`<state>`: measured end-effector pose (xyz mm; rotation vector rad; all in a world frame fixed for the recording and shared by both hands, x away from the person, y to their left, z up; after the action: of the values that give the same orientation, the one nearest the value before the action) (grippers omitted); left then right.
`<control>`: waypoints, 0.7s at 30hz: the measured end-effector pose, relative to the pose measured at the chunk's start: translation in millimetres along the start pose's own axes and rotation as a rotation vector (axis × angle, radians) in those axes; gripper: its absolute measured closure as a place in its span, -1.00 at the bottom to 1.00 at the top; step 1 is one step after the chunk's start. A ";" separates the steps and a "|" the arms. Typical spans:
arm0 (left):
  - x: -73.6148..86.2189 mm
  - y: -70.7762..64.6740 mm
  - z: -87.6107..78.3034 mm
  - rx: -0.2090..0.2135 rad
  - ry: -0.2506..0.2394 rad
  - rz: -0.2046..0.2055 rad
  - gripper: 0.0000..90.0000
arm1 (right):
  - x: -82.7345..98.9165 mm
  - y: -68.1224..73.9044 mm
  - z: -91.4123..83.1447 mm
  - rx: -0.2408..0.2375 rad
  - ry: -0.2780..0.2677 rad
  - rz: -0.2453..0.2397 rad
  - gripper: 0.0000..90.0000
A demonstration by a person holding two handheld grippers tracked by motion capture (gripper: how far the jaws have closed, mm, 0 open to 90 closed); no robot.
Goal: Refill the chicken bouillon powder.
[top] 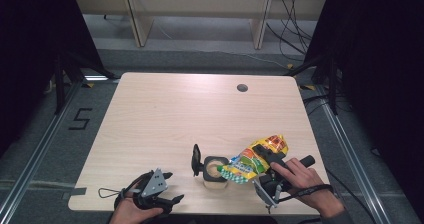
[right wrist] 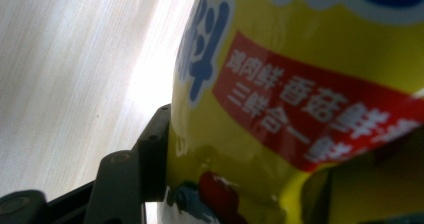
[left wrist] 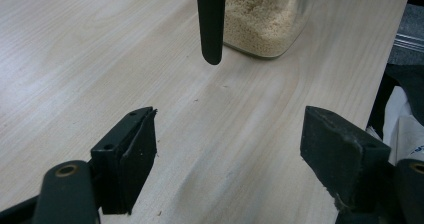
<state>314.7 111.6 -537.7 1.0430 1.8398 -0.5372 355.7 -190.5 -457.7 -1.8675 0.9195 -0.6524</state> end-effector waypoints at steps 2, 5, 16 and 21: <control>0.0 0.0 0.1 0.000 -0.001 -0.001 -0.51 | 0.5 -0.3 0.3 0.002 -0.003 -0.001 -0.04; 0.1 0.7 -0.1 -0.004 0.005 0.005 -0.51 | 3.2 0.1 0.1 0.006 -0.018 0.041 -0.04; -0.3 1.1 -0.6 -0.001 0.004 0.011 -0.51 | 9.3 4.0 3.6 -0.013 -0.064 0.130 -0.04; -0.2 0.8 -0.3 0.001 0.005 0.013 -0.50 | 15.9 10.3 5.4 -0.030 -0.069 0.211 -0.01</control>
<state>315.2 112.1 -537.4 1.0575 1.8357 -0.5287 365.6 -203.7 -468.3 -1.7773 1.0691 -0.4453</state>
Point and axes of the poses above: each handheld gripper's, and its own axes: z roughly forward along the jaws, x roughly out of its underside, y roughly to its left, the point moved 6 cm from there along z, roughly forward along the jaws, and after that the axes turned 9 degrees about -y, right-handed, at the moved point
